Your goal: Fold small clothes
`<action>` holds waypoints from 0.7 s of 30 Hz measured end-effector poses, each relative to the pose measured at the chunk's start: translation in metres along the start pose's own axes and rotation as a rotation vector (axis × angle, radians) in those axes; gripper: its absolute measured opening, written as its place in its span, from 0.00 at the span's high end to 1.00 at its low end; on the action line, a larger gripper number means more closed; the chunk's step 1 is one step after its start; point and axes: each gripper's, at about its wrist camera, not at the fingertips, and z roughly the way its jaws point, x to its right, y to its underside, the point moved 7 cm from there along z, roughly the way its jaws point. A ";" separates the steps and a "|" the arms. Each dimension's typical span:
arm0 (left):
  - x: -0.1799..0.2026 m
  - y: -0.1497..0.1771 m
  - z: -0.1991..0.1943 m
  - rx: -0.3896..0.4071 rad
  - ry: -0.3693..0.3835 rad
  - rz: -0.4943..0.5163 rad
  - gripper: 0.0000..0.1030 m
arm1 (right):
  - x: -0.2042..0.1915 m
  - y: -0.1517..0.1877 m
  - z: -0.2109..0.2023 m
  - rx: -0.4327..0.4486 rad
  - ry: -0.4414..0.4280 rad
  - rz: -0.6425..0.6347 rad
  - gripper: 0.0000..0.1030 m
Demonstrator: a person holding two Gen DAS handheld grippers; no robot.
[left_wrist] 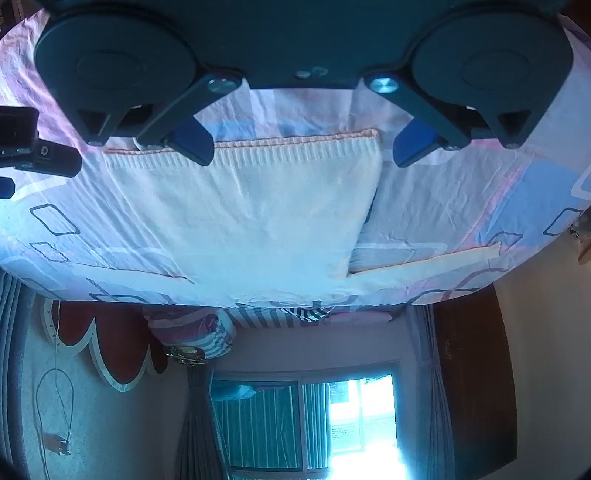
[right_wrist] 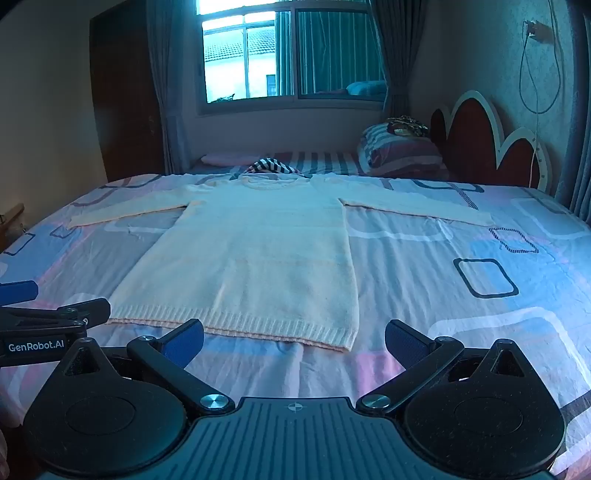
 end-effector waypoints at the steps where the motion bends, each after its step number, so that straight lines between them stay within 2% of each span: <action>1: 0.000 0.000 0.000 -0.002 0.004 -0.002 0.00 | 0.000 0.000 0.000 -0.002 -0.001 0.003 0.00; 7: -0.002 0.000 0.000 -0.002 0.028 -0.006 0.00 | -0.001 0.000 0.001 0.002 0.001 -0.003 0.00; 8: -0.001 0.001 0.000 -0.003 -0.007 0.002 0.00 | -0.001 0.000 0.001 0.002 0.000 -0.003 0.00; 21: -0.005 -0.001 0.003 0.000 -0.022 0.003 0.00 | -0.002 0.001 0.002 0.001 -0.003 0.001 0.00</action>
